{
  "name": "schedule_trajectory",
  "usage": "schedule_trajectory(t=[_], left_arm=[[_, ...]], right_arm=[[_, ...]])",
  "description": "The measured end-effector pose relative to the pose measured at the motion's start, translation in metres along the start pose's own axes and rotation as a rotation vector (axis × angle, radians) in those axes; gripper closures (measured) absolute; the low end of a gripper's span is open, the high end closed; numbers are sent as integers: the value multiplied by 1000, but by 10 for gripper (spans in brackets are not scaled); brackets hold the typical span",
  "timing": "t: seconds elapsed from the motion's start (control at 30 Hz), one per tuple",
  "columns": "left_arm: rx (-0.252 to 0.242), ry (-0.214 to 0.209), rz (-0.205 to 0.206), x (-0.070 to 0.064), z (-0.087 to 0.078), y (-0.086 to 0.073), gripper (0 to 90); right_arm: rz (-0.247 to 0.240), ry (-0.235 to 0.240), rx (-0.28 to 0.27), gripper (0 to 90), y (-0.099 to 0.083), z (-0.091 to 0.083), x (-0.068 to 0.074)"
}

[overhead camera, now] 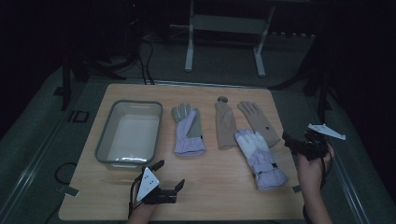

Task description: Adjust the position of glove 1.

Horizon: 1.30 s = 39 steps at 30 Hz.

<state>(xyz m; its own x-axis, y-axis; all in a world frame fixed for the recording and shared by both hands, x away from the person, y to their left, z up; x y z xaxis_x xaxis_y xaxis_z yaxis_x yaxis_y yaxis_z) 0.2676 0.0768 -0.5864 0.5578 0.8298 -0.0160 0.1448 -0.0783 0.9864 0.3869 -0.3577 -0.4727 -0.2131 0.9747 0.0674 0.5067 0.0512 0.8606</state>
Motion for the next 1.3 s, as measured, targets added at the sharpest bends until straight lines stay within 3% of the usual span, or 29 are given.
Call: schedule_trajectory(t=[0.17,0.27,0.37,0.4,0.43,0.47,0.73,0.8,0.87,1.0,1.07,1.1,1.13,1.3], left_arm=[[-2,1,1,0,0,0,19],[-2,0,0,0,0,0,19],[-3,2,-1,0,0,0,19],[-4,0,-3,0,0,0,19],[-4,0,-3,0,0,0,19],[-5,-1,-6,0,0,0,19],[-4,-4,1,0,-1,0,19],[-3,-3,2,0,0,0,19],[-3,-3,2,0,0,0,19],[-5,-5,3,0,-1,0,19],[-5,-5,3,0,-1,0,19],[-6,-9,6,-1,-1,0,19],[-6,-10,6,-1,-1,0,19],[-6,-17,6,-2,-1,0,19]], right_arm=[[-18,57,3,121,15,3,21],[-54,99,12,119,27,8,44],[-66,109,7,118,33,10,53],[-73,137,12,108,39,13,66],[-73,137,12,108,39,13,66],[-84,159,15,108,45,16,78],[-126,224,18,107,64,30,127],[-132,231,21,107,65,31,132],[-135,278,30,107,67,39,153],[-160,318,32,107,66,50,176],[-161,321,34,107,65,53,180],[-165,356,56,109,63,63,193],[-165,356,56,109,63,63,193],[-188,359,101,135,58,89,221]])
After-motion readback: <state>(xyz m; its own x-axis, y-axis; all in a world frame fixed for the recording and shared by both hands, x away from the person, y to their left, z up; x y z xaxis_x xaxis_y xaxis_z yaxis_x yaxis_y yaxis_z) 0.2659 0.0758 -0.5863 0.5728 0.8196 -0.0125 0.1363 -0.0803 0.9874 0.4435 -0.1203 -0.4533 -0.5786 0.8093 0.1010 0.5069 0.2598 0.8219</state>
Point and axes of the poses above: each handheld gripper's, and its own axes: z roughly forward along the jaws, y roughly out of its top, x roughly to its left, the point moved 6 cm from there along z, roughly forward along the jaws, and after that the axes turned 6 degrees about y, right-handed, at the moved point
